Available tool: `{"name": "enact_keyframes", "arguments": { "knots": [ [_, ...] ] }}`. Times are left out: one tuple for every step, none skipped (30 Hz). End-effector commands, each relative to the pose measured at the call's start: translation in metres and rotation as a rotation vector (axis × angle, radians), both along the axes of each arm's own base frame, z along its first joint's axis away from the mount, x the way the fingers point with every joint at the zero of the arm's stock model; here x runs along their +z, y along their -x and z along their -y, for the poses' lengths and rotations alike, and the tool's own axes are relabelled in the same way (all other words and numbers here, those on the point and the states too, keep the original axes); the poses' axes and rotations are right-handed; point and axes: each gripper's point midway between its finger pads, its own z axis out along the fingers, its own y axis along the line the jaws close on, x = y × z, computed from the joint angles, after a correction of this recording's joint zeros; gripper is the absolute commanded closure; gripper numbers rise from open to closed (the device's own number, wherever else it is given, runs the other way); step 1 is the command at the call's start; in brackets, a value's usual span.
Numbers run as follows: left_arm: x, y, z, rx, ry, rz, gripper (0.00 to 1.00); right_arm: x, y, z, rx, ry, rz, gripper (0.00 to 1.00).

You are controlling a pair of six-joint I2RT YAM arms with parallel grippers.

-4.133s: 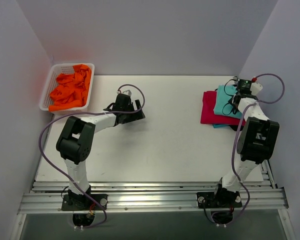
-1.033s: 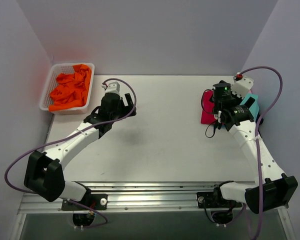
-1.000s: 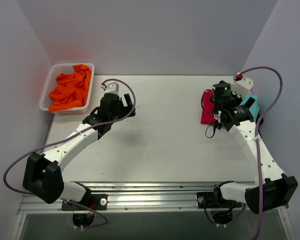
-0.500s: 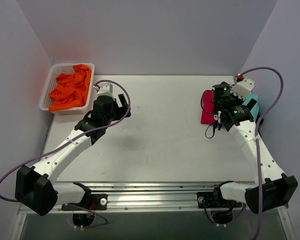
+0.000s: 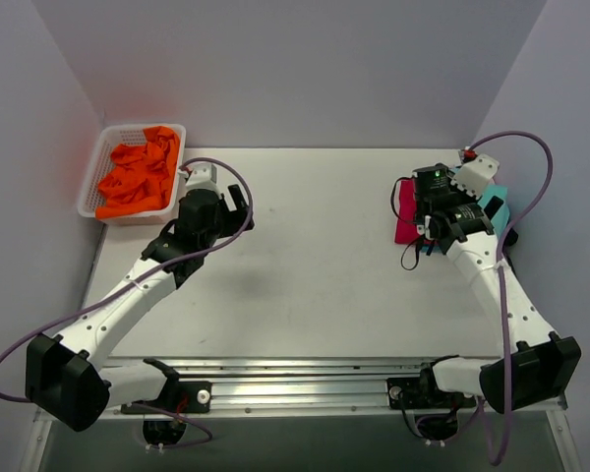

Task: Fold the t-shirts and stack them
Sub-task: Put the neatly folded tshirt into the corner of the board with the right arm

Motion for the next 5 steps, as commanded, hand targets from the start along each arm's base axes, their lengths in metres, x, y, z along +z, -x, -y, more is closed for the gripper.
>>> {"name": "enact_keyframes", "arguments": {
  "knots": [
    [0.013, 0.0008, -0.0059, 0.012, -0.008, 0.04, 0.06, 0.0088, 0.0068, 0.0104, -0.065, 0.04, 0.008, 0.0],
    [0.0125, 0.0006, -0.0058, 0.012, -0.008, 0.039, 0.06, 0.0083, 0.0068, 0.0106, -0.067, 0.041, 0.007, 0.0],
    [0.0127, 0.001, -0.006, 0.012, -0.008, 0.039, 0.06, 0.0092, 0.0067, 0.0108, -0.068, 0.041, 0.011, 0.0],
    [0.0136, 0.0009, -0.0062, 0.013, -0.007, 0.042, 0.06, 0.0095, 0.0067, 0.0111, -0.07, 0.043, 0.01, 0.0],
    [0.0138, 0.0008, -0.0065, 0.014, -0.008, 0.045, 0.06, 0.0105, 0.0077, 0.012, -0.077, 0.043, 0.015, 0.0]
  ]
}}
